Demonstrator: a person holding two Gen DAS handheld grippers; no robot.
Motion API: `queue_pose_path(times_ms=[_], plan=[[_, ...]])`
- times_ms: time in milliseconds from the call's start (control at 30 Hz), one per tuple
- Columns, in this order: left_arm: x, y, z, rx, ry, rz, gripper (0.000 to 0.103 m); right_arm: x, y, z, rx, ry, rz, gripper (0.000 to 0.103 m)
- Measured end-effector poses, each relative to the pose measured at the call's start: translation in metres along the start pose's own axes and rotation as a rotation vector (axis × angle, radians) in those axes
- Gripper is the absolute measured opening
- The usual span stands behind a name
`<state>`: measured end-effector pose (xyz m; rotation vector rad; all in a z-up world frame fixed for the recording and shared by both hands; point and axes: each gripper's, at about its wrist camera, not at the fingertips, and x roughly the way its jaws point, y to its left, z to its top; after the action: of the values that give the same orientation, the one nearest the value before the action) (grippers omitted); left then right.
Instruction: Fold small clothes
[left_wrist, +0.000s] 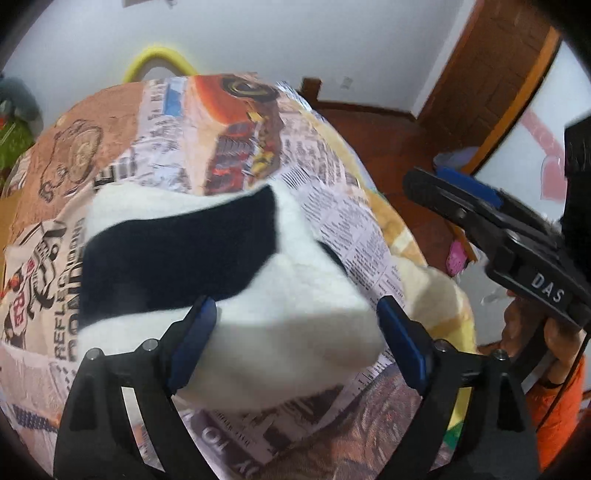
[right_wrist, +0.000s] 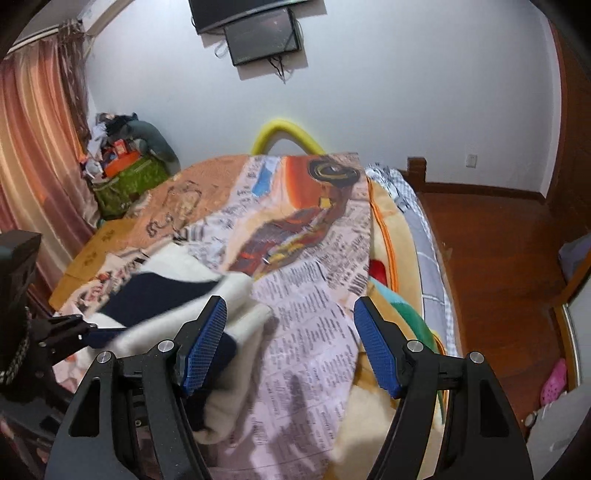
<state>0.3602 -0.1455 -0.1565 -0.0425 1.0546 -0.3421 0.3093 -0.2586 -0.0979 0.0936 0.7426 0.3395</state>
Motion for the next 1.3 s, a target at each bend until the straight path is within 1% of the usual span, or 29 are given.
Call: queue_pose_path(times_ms=[67,100,133,200,233,267,300,333,400,433,533,567,700,767,867,933,1000,1033,1133,1200,1300], plan=[[-0.021,0.016,0.000,-0.035,-0.038,-0.002,0.089,-0.009,0.010,0.005,-0.008,-0.035,0.022,0.068],[-0.033,0.026,-0.001,-0.056,-0.065,0.000,0.091,-0.011,0.015,0.005,-0.013,-0.043,0.026,0.068],[-0.040,0.034,-0.001,-0.069,-0.085,0.005,0.094,-0.014,0.020,0.007,-0.021,-0.054,0.034,0.068],[-0.056,0.052,-0.001,-0.088,-0.130,0.027,0.101,-0.014,0.029,0.009,-0.027,-0.059,0.051,0.068],[-0.063,0.062,-0.001,-0.094,-0.154,0.052,0.101,-0.012,0.034,0.009,-0.029,-0.058,0.064,0.068],[-0.067,0.071,0.000,-0.102,-0.166,0.095,0.101,-0.009,0.040,0.010,-0.033,-0.055,0.074,0.068],[-0.070,0.081,0.001,-0.115,-0.169,0.134,0.101,-0.006,0.046,0.009,-0.039,-0.049,0.083,0.068],[-0.071,0.092,0.001,-0.135,-0.168,0.149,0.101,-0.003,0.050,0.008,-0.044,-0.045,0.090,0.068],[-0.072,0.112,0.000,-0.175,-0.168,0.137,0.101,0.005,0.062,0.006,-0.052,-0.033,0.111,0.068],[-0.070,0.121,-0.002,-0.187,-0.165,0.145,0.101,0.010,0.066,0.005,-0.056,-0.026,0.120,0.068],[-0.054,0.139,-0.007,-0.186,-0.126,0.216,0.101,0.024,0.079,0.002,-0.066,0.004,0.142,0.068],[-0.046,0.143,-0.009,-0.182,-0.104,0.227,0.101,0.030,0.083,0.000,-0.067,0.017,0.151,0.068],[-0.010,0.149,-0.022,-0.159,-0.010,0.234,0.102,0.052,0.092,-0.012,-0.090,0.076,0.137,0.068],[0.002,0.145,-0.032,-0.140,0.007,0.234,0.102,0.062,0.089,-0.024,-0.089,0.118,0.115,0.068],[0.013,0.137,-0.040,-0.092,0.012,0.225,0.102,0.073,0.074,-0.046,-0.068,0.184,0.082,0.068],[0.017,0.132,-0.045,-0.068,0.021,0.207,0.103,0.074,0.064,-0.063,-0.042,0.215,0.082,0.068],[0.020,0.132,-0.050,-0.064,0.030,0.181,0.103,0.073,0.051,-0.079,0.000,0.225,0.090,0.068],[0.021,0.133,-0.054,-0.068,0.032,0.168,0.103,0.072,0.046,-0.085,0.020,0.228,0.099,0.071],[0.020,0.138,-0.062,-0.091,0.028,0.126,0.103,0.068,0.033,-0.097,0.113,0.242,0.151,0.072],[0.016,0.139,-0.068,-0.103,0.036,0.102,0.103,0.064,0.032,-0.101,0.122,0.239,0.160,0.072],[0.005,0.137,-0.074,-0.093,0.027,0.102,0.103,0.055,0.037,-0.104,0.094,0.235,0.152,0.072]])
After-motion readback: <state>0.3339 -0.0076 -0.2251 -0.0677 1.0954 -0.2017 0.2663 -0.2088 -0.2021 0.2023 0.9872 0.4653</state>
